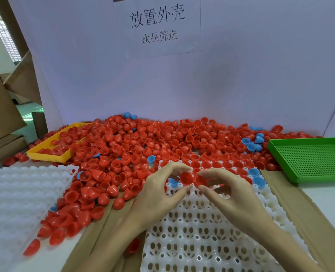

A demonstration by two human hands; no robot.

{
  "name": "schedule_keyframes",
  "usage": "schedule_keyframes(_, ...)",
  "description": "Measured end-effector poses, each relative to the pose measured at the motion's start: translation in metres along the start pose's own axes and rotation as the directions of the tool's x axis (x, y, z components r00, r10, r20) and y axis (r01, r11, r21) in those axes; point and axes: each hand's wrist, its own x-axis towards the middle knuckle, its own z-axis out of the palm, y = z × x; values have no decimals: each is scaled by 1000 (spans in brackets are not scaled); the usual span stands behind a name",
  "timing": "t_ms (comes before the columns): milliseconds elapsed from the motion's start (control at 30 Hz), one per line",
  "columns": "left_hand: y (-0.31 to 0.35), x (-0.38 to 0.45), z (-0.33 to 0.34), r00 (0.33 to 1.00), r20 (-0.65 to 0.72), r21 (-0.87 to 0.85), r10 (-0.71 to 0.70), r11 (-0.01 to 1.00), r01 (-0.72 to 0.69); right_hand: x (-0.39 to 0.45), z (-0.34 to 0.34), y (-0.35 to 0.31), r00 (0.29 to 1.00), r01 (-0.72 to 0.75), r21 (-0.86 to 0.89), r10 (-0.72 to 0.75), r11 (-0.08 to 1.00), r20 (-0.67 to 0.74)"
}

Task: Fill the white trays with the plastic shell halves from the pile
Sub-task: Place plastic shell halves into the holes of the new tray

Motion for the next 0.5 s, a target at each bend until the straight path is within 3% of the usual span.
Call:
schedule_keyframes(200,-1,2,3,998,-41,21,44,999,-43,0,1,-2,998,25,-16,-26,1000,-62)
schedule_keyframes(400,0,3,2,993,13,-148,-114,982,115,-5,11,-2,997,73,-55,-73,996,1)
schedule_keyframes(500,-4,5,-6,994,11,-83,-111,990,112,-5,11,-1,997,73,-69,-72,995,21)
